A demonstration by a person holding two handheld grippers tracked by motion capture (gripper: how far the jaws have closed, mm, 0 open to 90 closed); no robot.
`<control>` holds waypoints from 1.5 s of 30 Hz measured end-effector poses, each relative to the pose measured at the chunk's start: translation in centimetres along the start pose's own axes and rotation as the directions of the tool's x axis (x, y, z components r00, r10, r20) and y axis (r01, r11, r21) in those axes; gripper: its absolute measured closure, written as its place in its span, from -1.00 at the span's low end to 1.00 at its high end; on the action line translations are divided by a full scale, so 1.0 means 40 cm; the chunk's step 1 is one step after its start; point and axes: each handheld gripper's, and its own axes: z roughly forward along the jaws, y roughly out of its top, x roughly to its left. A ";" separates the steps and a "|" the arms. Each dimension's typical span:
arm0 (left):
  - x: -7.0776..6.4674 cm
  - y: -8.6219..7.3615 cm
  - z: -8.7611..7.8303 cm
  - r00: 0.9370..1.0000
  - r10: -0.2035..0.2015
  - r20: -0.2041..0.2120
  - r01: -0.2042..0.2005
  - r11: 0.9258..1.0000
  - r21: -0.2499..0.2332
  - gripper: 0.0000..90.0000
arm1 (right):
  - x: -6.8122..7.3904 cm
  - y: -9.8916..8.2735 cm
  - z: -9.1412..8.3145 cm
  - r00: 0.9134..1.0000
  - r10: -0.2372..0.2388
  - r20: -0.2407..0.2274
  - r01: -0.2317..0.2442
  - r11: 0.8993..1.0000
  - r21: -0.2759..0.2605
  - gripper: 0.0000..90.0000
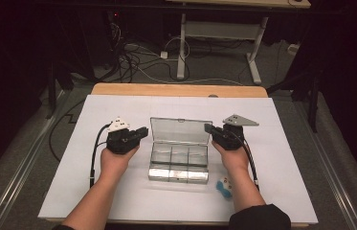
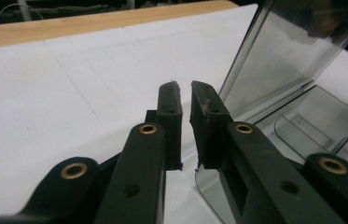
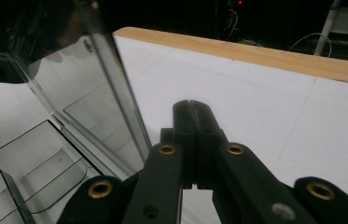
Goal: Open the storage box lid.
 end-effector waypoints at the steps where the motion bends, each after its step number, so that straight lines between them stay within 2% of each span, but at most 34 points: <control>1: 0.002 0.005 0.009 1.000 0.011 -0.016 -0.011 1.000 0.013 0.87 | -0.002 0.000 0.001 1.000 0.000 0.000 0.000 1.000 0.001 1.00; 2: 0.005 0.008 0.016 1.000 0.010 -0.020 -0.010 1.000 0.012 0.94 | -0.002 0.000 0.002 1.000 0.004 0.001 -0.004 1.000 0.002 1.00; 5: 0.014 0.016 0.037 1.000 -0.012 0.001 0.012 1.000 0.003 0.95 | -0.005 -0.002 0.005 1.000 0.008 -0.002 -0.008 1.000 0.003 1.00; 9: 0.011 0.024 0.058 1.000 0.010 0.018 -0.010 1.000 0.002 0.95 | -0.008 -0.004 0.008 1.000 0.011 0.001 -0.011 1.000 0.011 1.00; 16: 0.011 0.018 0.077 0.999 0.000 0.040 0.000 1.000 0.016 0.95 | -0.015 -0.006 0.003 1.000 0.029 0.010 -0.029 0.999 0.021 1.00; 32: 0.026 0.003 0.102 0.999 -0.033 0.038 0.031 0.998 0.049 0.95 | -0.032 -0.016 0.017 0.998 0.053 0.035 -0.055 0.996 0.064 1.00; 38: 0.034 -0.007 0.115 0.998 -0.049 0.032 0.046 0.995 0.083 0.95 | -0.044 -0.029 0.038 0.997 0.057 0.048 -0.062 0.993 0.101 1.00; 45: 0.038 -0.018 0.129 0.998 -0.056 0.017 0.053 0.988 0.145 0.95 | -0.048 -0.045 0.058 0.995 0.060 0.075 -0.072 0.982 0.173 1.00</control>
